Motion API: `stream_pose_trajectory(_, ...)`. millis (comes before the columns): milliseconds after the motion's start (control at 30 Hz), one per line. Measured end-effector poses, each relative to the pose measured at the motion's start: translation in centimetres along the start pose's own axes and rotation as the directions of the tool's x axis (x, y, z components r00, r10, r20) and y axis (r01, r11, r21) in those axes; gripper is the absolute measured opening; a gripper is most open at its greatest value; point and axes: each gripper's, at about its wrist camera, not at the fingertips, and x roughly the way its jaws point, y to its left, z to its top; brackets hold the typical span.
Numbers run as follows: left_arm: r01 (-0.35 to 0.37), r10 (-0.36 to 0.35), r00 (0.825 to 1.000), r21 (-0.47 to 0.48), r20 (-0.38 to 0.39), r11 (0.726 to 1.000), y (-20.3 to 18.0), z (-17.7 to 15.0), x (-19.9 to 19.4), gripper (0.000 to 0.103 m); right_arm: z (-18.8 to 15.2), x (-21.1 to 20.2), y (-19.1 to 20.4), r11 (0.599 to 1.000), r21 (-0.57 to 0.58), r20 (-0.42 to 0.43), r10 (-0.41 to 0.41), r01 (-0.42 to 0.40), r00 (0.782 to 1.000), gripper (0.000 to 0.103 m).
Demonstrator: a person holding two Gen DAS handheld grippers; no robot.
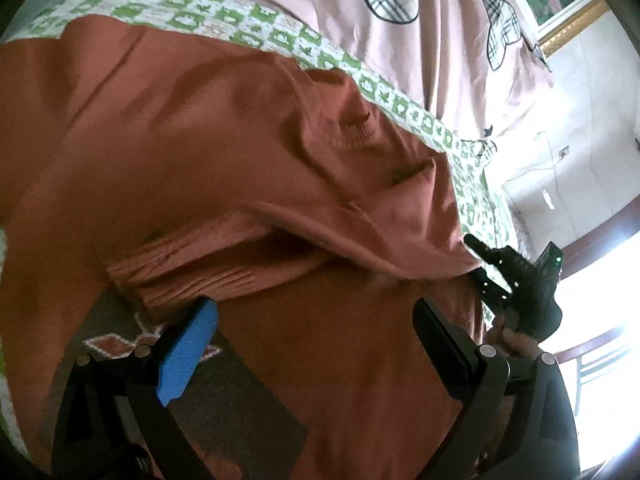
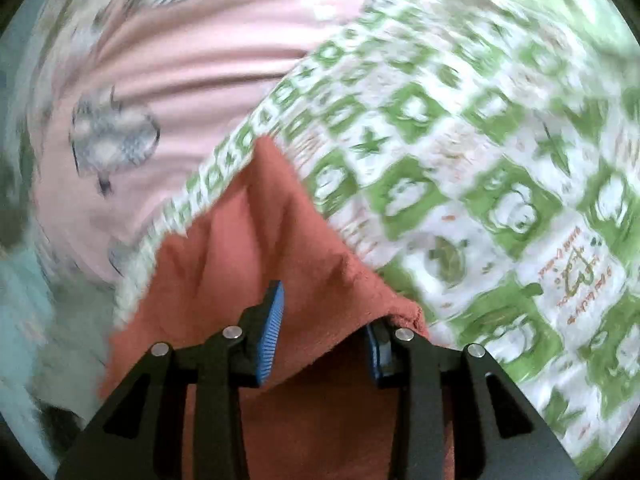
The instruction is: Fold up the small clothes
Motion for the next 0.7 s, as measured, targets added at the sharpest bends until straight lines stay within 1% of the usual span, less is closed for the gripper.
stream_pose_trajectory(67, 0.003, -0.003, 1.0, 0.013, -0.01, 1.0, 0.0, -0.3, 0.4, 0.098, -0.4, -0.1, 0.3, 1.0, -0.002, -0.013, 0.003, -0.003, 1.0, 0.034)
stream_pose_trajectory(133, 0.014, -0.013, 1.0, 0.012, -0.015, 1.0, 0.2, -0.5, 0.6, 0.098, -1.1, -0.5, 1.6, 0.999, -0.03, -0.037, 0.019, -0.02, 0.999, 0.038)
stream_pose_trajectory(233, 0.027, -0.027, 0.999, 0.005, -0.016, 1.0, 0.8, -0.8, 0.0, 0.098, -3.2, -1.9, 3.5, 0.994, -0.055, -0.102, 0.087, -0.093, 0.991, 0.044)
stream_pose_trajectory(300, 0.022, -0.022, 1.0, 0.02, -0.008, 1.0, 1.0, -1.4, -0.9, 0.098, -5.6, -2.3, 5.7, 0.982, -0.109, -0.171, 0.133, -0.153, 0.976, 0.044)
stream_pose_trajectory(333, 0.014, -0.014, 1.0, 0.02, -0.002, 1.0, 1.3, -1.8, -1.4, 0.098, -6.9, -2.1, 6.9, 0.972, -0.144, -0.219, 0.152, -0.186, 0.964, 0.044)
stream_pose_trajectory(400, 0.02, -0.021, 1.0, 0.006, 0.004, 1.0, 1.9, -2.7, -2.5, 0.098, -9.7, -1.3, 10.1, 0.94, -0.225, -0.324, 0.176, -0.257, 0.93, 0.045)
stream_pose_trajectory(433, 0.021, -0.021, 1.0, -0.006, 0.005, 1.0, 2.3, -3.0, -2.8, 0.098, -10.7, -1.0, 12.0, 0.914, -0.29, -0.355, 0.175, -0.286, 0.919, 0.045)
stream_pose_trajectory(467, 0.02, -0.02, 1.0, -0.024, 0.004, 1.0, 2.7, -3.5, -3.3, 0.098, -11.6, -0.5, 14.1, 0.874, -0.379, -0.371, 0.156, -0.303, 0.915, 0.045)
stream_pose_trajectory(533, 0.025, -0.024, 1.0, -0.042, 0.008, 0.999, 3.3, -4.1, -4.0, 0.098, -13.1, 0.5, 18.6, 0.757, -0.581, -0.35, 0.097, -0.297, 0.932, 0.045)
stream_pose_trajectory(567, 0.019, -0.019, 1.0, -0.047, 0.011, 0.999, 3.5, -4.4, -4.4, 0.098, -13.7, 1.3, 20.4, 0.695, -0.652, -0.351, 0.078, -0.303, 0.933, 0.046)
stream_pose_trajectory(633, 0.009, -0.008, 1.0, -0.042, 0.016, 0.999, 3.8, -4.9, -5.1, 0.098, -15.4, 3.3, 23.3, 0.565, -0.758, -0.38, 0.025, -0.326, 0.925, 0.054)
stream_pose_trajectory(667, 0.001, -0.001, 1.0, -0.038, 0.019, 0.999, 3.9, -5.1, -5.4, 0.098, -16.1, 4.5, 24.5, 0.505, -0.795, -0.392, -0.005, -0.336, 0.92, 0.055)
stream_pose_trajectory(700, -0.007, 0.007, 1.0, -0.036, 0.022, 0.999, 4.0, -5.2, -5.6, 0.098, -16.7, 5.6, 25.2, 0.455, -0.817, -0.411, -0.028, -0.354, 0.911, 0.056)
